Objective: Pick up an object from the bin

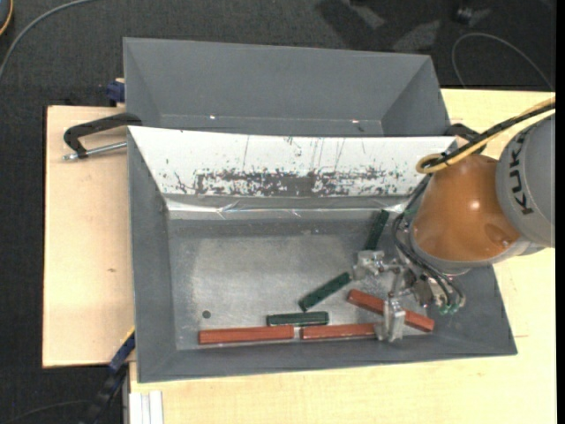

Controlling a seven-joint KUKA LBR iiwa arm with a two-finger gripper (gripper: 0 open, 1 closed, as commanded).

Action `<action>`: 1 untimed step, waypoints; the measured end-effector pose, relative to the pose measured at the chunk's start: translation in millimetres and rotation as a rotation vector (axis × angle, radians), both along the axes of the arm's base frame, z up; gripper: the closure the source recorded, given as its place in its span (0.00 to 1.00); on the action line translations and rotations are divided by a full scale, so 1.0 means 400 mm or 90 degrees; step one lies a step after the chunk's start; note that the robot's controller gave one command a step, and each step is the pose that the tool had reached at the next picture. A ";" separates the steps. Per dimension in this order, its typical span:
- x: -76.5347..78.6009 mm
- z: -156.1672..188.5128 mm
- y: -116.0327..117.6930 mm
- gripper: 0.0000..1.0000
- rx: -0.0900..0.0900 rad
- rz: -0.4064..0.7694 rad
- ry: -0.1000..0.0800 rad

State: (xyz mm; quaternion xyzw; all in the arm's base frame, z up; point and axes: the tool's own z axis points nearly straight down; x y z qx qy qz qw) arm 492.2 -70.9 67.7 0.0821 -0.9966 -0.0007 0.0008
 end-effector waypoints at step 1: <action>0.002 0.005 0.001 1.00 0.000 0.000 -0.002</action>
Offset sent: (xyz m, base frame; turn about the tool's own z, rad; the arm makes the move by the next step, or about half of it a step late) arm 0.0000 0.0000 0.0000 0.0000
